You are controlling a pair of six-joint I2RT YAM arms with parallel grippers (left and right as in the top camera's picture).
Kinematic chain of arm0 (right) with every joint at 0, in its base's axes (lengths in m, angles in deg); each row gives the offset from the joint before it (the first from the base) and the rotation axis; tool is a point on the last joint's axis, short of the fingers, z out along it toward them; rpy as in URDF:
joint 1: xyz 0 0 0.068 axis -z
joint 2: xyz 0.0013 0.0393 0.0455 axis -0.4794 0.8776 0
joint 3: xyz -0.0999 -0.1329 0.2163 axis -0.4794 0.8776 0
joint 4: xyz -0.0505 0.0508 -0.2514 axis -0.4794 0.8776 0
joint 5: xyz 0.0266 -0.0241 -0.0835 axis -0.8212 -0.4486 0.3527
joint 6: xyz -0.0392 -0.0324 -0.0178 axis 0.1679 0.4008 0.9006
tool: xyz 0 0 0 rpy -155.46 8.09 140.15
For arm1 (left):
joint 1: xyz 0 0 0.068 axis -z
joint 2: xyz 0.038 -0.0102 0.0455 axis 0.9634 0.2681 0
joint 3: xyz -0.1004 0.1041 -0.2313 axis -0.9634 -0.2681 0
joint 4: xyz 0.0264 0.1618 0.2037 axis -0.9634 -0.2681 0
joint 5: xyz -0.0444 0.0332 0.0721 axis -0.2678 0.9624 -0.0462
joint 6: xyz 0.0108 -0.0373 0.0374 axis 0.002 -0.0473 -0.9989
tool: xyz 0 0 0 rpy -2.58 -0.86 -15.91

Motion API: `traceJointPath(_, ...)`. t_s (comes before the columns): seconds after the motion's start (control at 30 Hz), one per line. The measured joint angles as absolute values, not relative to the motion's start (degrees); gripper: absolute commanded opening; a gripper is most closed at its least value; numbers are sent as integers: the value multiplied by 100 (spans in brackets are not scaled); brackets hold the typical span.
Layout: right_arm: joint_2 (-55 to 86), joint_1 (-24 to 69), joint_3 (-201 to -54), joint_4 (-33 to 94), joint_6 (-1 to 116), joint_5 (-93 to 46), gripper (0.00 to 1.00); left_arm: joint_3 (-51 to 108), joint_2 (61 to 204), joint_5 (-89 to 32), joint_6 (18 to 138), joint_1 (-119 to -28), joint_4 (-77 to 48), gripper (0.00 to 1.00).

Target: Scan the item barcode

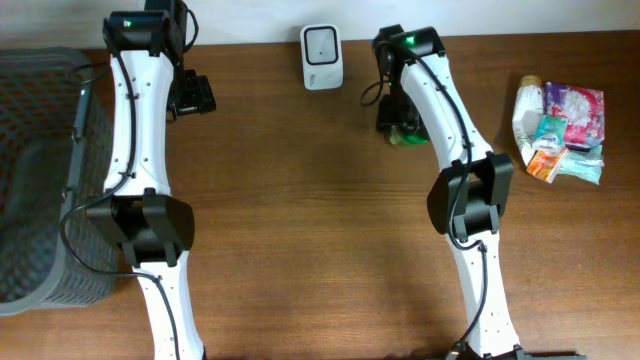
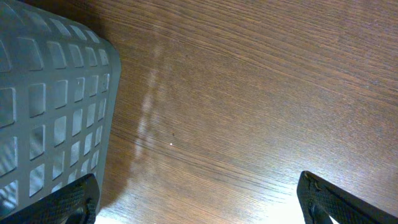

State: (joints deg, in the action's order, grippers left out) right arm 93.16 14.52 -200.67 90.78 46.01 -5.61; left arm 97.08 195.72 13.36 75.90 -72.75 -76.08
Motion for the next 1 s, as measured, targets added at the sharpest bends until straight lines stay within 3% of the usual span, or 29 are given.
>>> traceJointPath(0.23, 9345, 1758, -21018, 9301, 5434, -725, 93, 9708, 19572, 1336, 7590, -7275, -7610, 99)
traceJointPath(0.27, 9345, 1812, -21134, 9199, 5572, -757, 99, 9708, 19572, 1336, 7590, -7275, -7608, 99)
traceJointPath(0.37, 9345, 1845, -21261, 8355, 6461, -1245, 99, 9708, 19572, 1336, 7590, -7275, -7610, 99)
traceJointPath(0.7, 9345, 1838, -19953, 7089, 7954, -1780, 100, 9708, 19572, 1334, 7590, -7275, -7608, 99)
traceJointPath(0.77, 9345, 1838, -19680, 6884, 8074, -1824, 77, 9708, 19572, 1334, 7590, -7275, -7610, 99)
traceJointPath(0.8, 9345, 1838, -19639, 6829, 8122, -1842, 73, 9708, 19572, 1336, 7590, -7275, -7610, 99)
traceJointPath(0.97, 9345, 1838, -19466, 6775, 8114, -1848, 72, 9708, 19572, 1336, 7590, -7275, -7610, 99)
traceJointPath(1.0, 9345, 1838, -19339, 6790, 8107, -1848, 66, 9708, 19572, 1334, 7590, -7275, -7608, 99)
